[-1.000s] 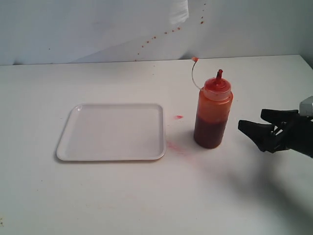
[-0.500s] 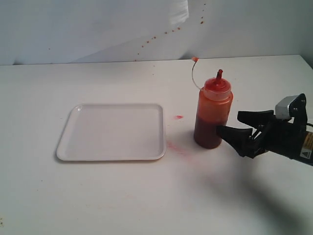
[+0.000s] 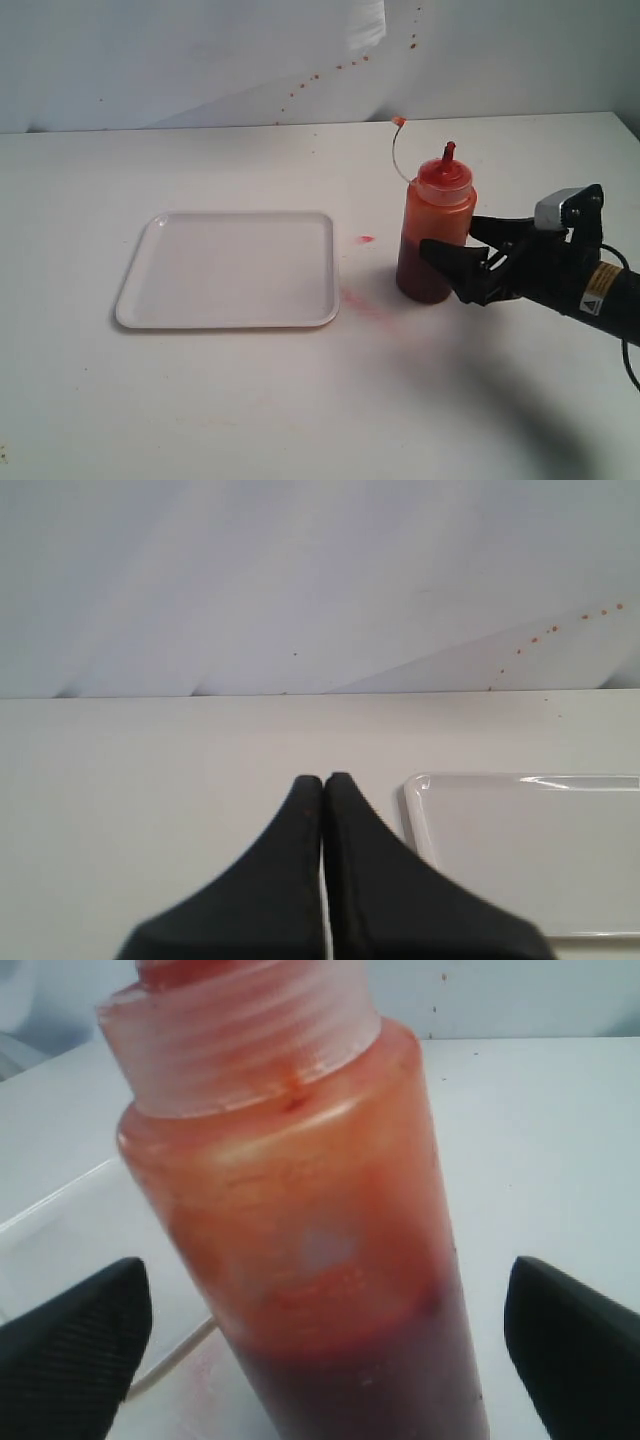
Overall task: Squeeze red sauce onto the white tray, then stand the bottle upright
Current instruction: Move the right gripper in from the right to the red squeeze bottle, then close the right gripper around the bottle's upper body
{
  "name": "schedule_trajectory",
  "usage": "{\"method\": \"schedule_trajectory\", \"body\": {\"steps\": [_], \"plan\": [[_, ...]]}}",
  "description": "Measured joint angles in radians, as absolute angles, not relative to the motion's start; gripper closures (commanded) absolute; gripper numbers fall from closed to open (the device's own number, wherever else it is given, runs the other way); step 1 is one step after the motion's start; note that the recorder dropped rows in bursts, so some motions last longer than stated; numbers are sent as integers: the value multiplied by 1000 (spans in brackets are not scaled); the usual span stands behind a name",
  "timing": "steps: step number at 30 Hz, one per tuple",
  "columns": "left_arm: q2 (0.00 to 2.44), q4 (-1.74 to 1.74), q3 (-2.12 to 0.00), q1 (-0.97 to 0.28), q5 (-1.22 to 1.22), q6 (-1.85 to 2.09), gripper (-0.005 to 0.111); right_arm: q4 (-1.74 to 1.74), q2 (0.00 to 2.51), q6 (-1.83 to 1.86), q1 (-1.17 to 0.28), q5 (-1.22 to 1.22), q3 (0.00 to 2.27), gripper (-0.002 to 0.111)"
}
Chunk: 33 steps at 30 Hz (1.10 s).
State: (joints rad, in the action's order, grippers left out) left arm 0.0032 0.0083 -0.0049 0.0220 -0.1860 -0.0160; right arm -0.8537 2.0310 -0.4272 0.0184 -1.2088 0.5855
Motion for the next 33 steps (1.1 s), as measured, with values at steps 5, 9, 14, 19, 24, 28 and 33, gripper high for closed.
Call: {"method": "schedule_trajectory", "body": {"steps": [5,9,14,19,24,28,33], "plan": [[3,8,-5,22,-186,-16,107,-772,2031,-384,0,-1209,592,21],[3,8,-5,22,-186,-16,107,-768,2031,-378,0,-1209,592,21],[3,8,-5,22,-186,-16,107,-752,2031,-342,-72,-1207,633,21],[3,8,-5,22,-186,-16,107,-746,2031,-340,-110,-1196,681,21],[3,8,-5,22,-186,-16,107,-744,2031,-342,-114,-1196,683,21],[3,8,-5,22,-186,-16,107,-744,2031,-342,-114,-1196,683,21],[3,8,-5,22,-186,-16,107,-744,2031,-342,-114,-1196,683,21]]}}
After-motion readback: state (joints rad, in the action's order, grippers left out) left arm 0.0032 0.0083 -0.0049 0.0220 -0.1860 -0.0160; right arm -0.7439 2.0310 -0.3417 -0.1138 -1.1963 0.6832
